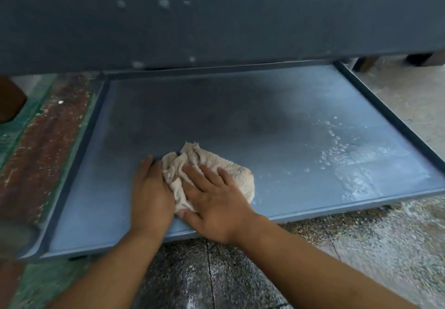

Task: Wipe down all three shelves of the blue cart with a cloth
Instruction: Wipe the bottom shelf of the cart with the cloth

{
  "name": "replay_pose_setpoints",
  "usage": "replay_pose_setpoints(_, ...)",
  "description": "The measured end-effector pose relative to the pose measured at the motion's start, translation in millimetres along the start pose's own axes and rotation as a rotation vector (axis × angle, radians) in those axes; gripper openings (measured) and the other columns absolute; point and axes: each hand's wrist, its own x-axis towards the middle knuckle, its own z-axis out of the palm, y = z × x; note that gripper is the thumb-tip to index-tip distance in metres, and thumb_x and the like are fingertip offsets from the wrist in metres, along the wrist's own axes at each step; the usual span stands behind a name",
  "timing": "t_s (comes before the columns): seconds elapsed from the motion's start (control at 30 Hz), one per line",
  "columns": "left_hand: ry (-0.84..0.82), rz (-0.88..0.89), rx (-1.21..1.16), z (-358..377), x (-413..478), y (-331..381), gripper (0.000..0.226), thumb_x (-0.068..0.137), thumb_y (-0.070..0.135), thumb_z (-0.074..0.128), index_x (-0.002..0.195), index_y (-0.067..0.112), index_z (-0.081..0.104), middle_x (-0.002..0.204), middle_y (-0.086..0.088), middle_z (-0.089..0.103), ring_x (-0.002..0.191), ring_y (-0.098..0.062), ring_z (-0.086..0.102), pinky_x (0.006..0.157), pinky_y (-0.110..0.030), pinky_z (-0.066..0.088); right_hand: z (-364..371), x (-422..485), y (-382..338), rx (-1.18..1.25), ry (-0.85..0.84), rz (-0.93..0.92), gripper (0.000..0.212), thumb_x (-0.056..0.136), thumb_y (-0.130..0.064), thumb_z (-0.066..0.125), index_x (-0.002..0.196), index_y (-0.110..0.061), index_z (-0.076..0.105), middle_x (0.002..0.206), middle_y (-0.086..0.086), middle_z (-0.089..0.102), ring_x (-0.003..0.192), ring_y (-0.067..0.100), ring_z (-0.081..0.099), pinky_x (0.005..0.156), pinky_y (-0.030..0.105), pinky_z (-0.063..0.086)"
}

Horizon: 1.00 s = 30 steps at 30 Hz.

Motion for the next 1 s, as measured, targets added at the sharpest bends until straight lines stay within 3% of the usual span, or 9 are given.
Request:
replay_pose_setpoints(0.07, 0.062, -0.028, -0.063, 2.0, -0.2, -2.2, 0.022, 0.098, 0.014, 0.044, 0.115, 0.006, 0.055, 0.119, -0.015, 0.059, 0.112, -0.036, 0.054, 0.096, -0.049, 0.044, 3.4, -1.1, 3.4, 0.013, 0.038, 0.029, 0.071, 0.099, -0.061, 0.031, 0.16, -0.03, 0.013, 0.169, -0.002, 0.001, 0.155, 0.025, -0.004, 0.122, 0.05, -0.005)
replay_pose_setpoints(0.1, 0.042, -0.048, -0.047, 1.4, 0.1, -3.0, 0.029, 0.1, 0.021, 0.041, 0.125, 0.009, 0.052, 0.126, -0.014, 0.058, 0.118, -0.036, 0.051, 0.099, -0.048, 0.042, 3.6, -2.6, 7.5, 0.011, 0.049, 0.045, 0.072, 0.098, -0.062, 0.031, 0.16, -0.031, 0.012, 0.17, -0.002, 0.001, 0.155, 0.026, -0.004, 0.122, 0.05, -0.005)
replay_pose_setpoints(0.2, -0.076, -0.012, 0.155, 1.3, -0.8, -4.8, 0.064, 0.099, 0.052, 0.026, 0.152, 0.018, 0.029, 0.155, -0.015, 0.035, 0.144, -0.031, 0.029, 0.118, -0.047, 0.023, 1.6, -18.0, 35.8, -0.013, 0.054, 0.119, 0.075, 0.095, -0.067, 0.03, 0.159, -0.037, 0.005, 0.17, -0.002, -0.001, 0.155, 0.028, -0.003, 0.123, 0.052, -0.001)
replay_pose_setpoints(0.33, -0.212, 0.078, 0.472, 9.2, -0.9, -5.0, 0.076, 0.084, 0.073, -0.001, 0.153, 0.044, 0.012, 0.164, -0.01, 0.013, 0.151, -0.027, 0.006, 0.119, -0.052, 0.01, -10.8, -50.4, 101.8, -0.037, 0.043, 0.253, 0.076, 0.089, -0.077, 0.019, 0.156, -0.048, -0.002, 0.169, -0.004, -0.004, 0.155, 0.027, -0.004, 0.124, 0.054, 0.001)
replay_pose_setpoints(0.53, -0.259, 0.077, 0.626, 11.8, 0.7, -9.5, 0.079, 0.081, 0.078, 0.001, 0.153, 0.046, -0.002, 0.166, 0.0, -0.002, 0.151, -0.029, -0.004, 0.119, -0.055, 0.006, -30.2, -105.1, 195.7, -0.071, 0.053, 0.513, 0.071, 0.086, -0.08, 0.015, 0.149, -0.059, -0.013, 0.168, -0.008, -0.007, 0.154, 0.024, -0.007, 0.122, 0.054, 0.001)
replay_pose_setpoints(0.67, -0.265, 0.087, 0.652, 13.9, -1.0, -8.1, 0.075, 0.084, 0.076, -0.005, 0.152, 0.046, -0.01, 0.166, 0.0, -0.006, 0.151, -0.029, -0.008, 0.119, -0.056, 0.004, -40.0, -124.8, 225.7, -0.045, 0.053, 0.656, 0.073, 0.084, -0.081, 0.016, 0.15, -0.06, -0.005, 0.168, -0.01, -0.002, 0.155, 0.025, -0.001, 0.122, 0.053, 0.004)
replay_pose_setpoints(0.83, -0.258, 0.092, 0.653, 18.4, -1.3, -5.0, 0.08, 0.081, 0.073, -0.011, 0.153, 0.039, -0.009, 0.166, -0.003, -0.006, 0.15, -0.031, -0.009, 0.118, -0.059, 0.003, -38.0, -115.3, 208.1, -0.012, 0.055, 0.605, 0.065, 0.089, -0.073, 0.004, 0.151, -0.057, -0.008, 0.168, -0.014, -0.004, 0.155, 0.02, -0.002, 0.122, 0.056, 0.003)
replay_pose_setpoints(1.0, -0.276, 0.099, 0.64, 19.0, -1.4, -5.4, 0.077, 0.086, 0.071, -0.007, 0.154, 0.035, -0.006, 0.166, -0.003, -0.005, 0.151, -0.029, -0.008, 0.116, -0.062, 0.004, -22.3, -68.9, 134.4, 0.005, 0.038, 0.401, 0.065, 0.09, -0.071, -0.006, 0.151, -0.05, -0.016, 0.164, -0.012, -0.014, 0.154, 0.025, -0.011, 0.122, 0.057, -0.006)
